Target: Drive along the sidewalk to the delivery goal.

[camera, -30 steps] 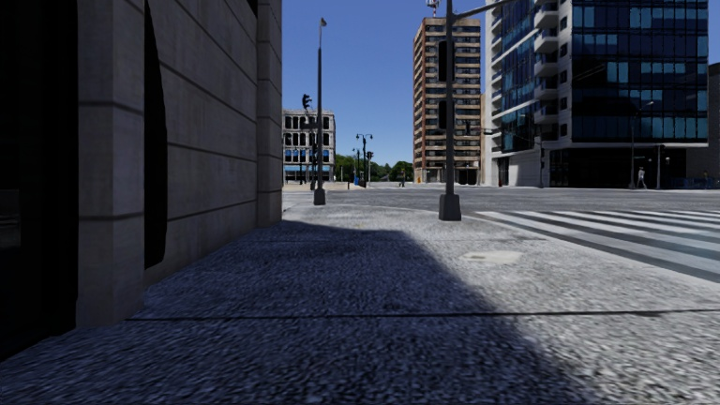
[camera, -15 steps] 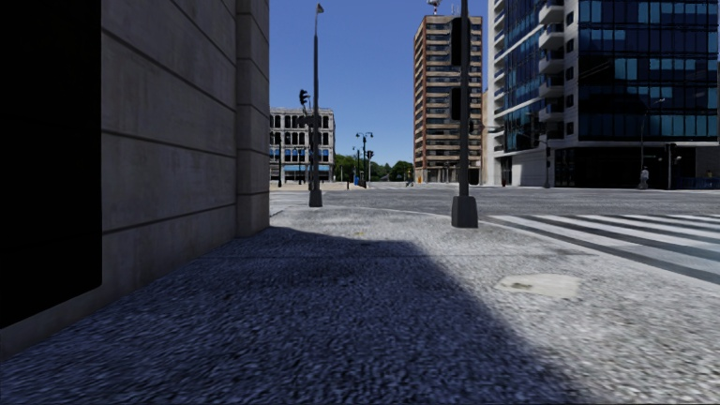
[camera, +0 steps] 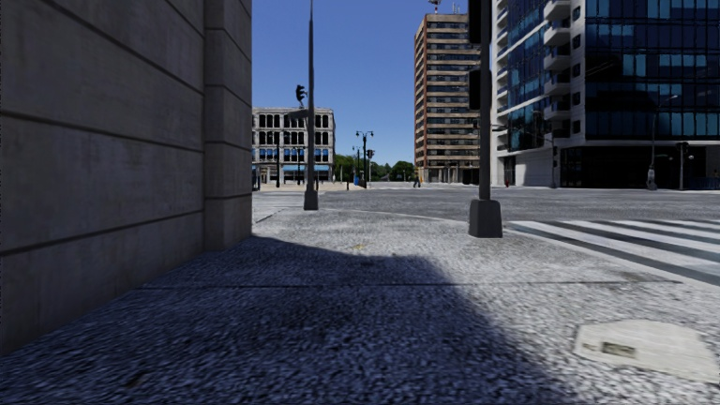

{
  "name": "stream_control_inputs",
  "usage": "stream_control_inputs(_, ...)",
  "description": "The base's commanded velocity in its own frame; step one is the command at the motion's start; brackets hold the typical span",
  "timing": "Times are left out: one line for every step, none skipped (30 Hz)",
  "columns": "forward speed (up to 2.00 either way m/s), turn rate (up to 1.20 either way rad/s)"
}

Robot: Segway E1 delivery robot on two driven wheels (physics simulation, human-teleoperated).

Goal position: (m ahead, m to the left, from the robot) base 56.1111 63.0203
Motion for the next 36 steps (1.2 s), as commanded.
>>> stream_control_inputs(2.00,0.00)
stream_control_inputs(2.00,0.00)
stream_control_inputs(2.00,0.00)
stream_control_inputs(2.00,0.00)
stream_control_inputs(2.00,0.00)
stream_control_inputs(2.00,0.00)
stream_control_inputs(2.00,0.00)
stream_control_inputs(2.00,0.00)
stream_control_inputs(2.00,0.00)
stream_control_inputs(2.00,0.00)
stream_control_inputs(2.00,0.00)
stream_control_inputs(2.00,0.00)
stream_control_inputs(2.00,0.00)
stream_control_inputs(2.00,0.00)
stream_control_inputs(2.00,0.00)
stream_control_inputs(2.00,0.00)
stream_control_inputs(2.00,0.00)
stream_control_inputs(2.00,0.00)
stream_control_inputs(2.00,0.00)
stream_control_inputs(2.00,0.00)
stream_control_inputs(2.00,0.00)
stream_control_inputs(2.00,0.00)
stream_control_inputs(2.00,0.00)
stream_control_inputs(2.00,0.00)
stream_control_inputs(2.00,0.00)
stream_control_inputs(2.00,0.00)
stream_control_inputs(2.00,0.00)
stream_control_inputs(2.00,0.00)
stream_control_inputs(2.00,0.00)
stream_control_inputs(2.00,0.00)
stream_control_inputs(2.00,0.01)
stream_control_inputs(2.00,0.01)
stream_control_inputs(2.00,0.01)
stream_control_inputs(2.00,0.04)
stream_control_inputs(2.00,0.10)
stream_control_inputs(2.00,0.12)
